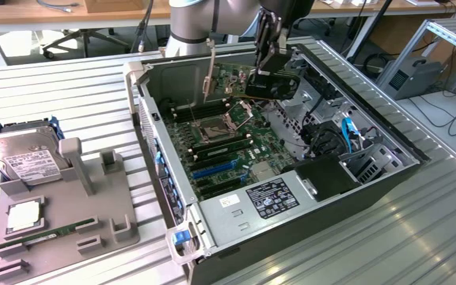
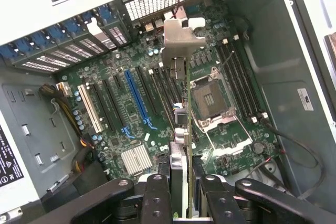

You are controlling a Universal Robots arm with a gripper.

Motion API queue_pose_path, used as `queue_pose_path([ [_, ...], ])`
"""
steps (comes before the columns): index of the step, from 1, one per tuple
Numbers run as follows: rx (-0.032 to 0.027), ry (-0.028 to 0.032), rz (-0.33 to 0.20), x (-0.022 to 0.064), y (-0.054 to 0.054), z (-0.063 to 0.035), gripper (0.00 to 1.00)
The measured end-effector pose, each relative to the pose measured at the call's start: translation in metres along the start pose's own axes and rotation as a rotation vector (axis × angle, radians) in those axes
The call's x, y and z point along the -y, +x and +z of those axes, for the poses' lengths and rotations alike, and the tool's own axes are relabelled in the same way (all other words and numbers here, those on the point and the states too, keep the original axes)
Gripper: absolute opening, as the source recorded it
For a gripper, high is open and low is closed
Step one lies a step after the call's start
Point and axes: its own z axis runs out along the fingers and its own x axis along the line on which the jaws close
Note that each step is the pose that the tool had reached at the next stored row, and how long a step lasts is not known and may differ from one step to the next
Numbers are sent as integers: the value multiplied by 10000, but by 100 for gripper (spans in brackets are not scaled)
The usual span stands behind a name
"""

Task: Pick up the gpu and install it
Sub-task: 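Insert the gpu into the slot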

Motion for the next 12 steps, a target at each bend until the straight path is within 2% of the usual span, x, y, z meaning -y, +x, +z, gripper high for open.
queue_pose_path([
  [12, -10, -5, -254, 0, 0, 0, 27],
])
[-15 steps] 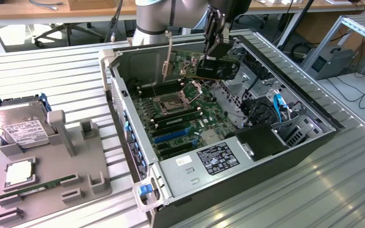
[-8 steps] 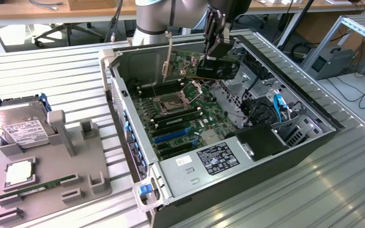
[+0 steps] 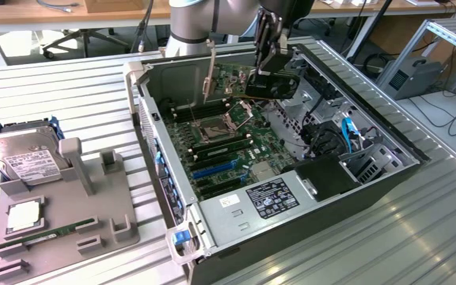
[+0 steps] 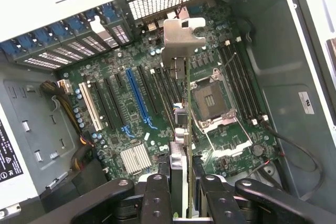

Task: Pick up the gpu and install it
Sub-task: 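Insert the gpu into the slot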

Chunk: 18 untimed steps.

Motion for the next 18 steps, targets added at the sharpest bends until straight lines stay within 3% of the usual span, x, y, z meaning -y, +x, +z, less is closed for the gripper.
queue_pose_path([
  [18, -13, -7, -344, 0, 0, 0, 27],
])
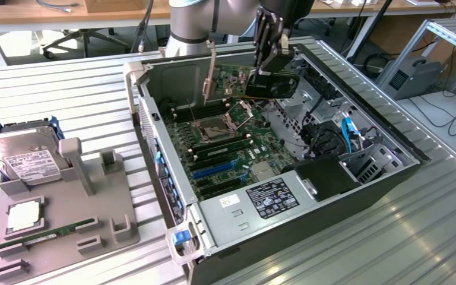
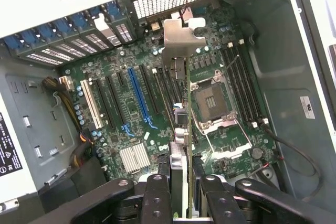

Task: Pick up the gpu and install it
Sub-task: 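Insert the gpu into the slot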

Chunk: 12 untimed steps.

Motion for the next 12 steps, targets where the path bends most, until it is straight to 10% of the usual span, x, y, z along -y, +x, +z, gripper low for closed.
queue_pose_path([
  [12, -10, -5, -248, 0, 0, 0, 27],
])
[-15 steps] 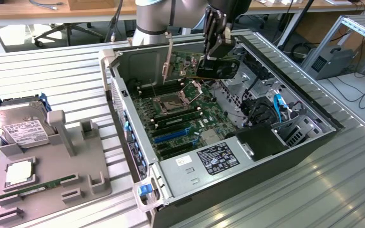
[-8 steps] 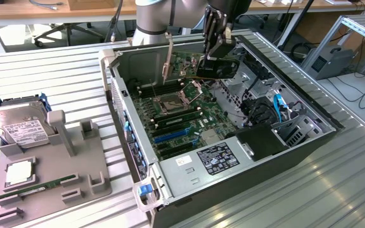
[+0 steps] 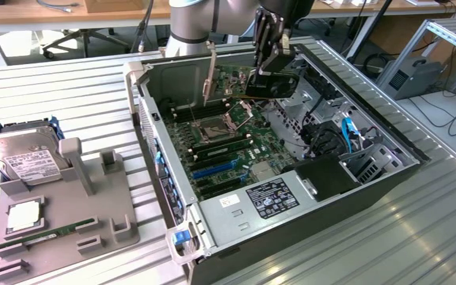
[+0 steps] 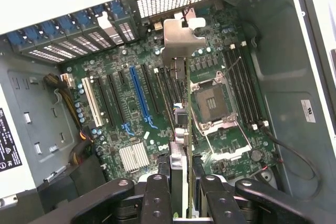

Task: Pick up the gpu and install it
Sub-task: 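Insert the gpu into the slot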

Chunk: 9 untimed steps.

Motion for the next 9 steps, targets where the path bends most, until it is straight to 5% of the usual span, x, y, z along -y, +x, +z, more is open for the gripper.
queue_pose_path([
  [9, -8, -5, -221, 0, 0, 0, 27],
])
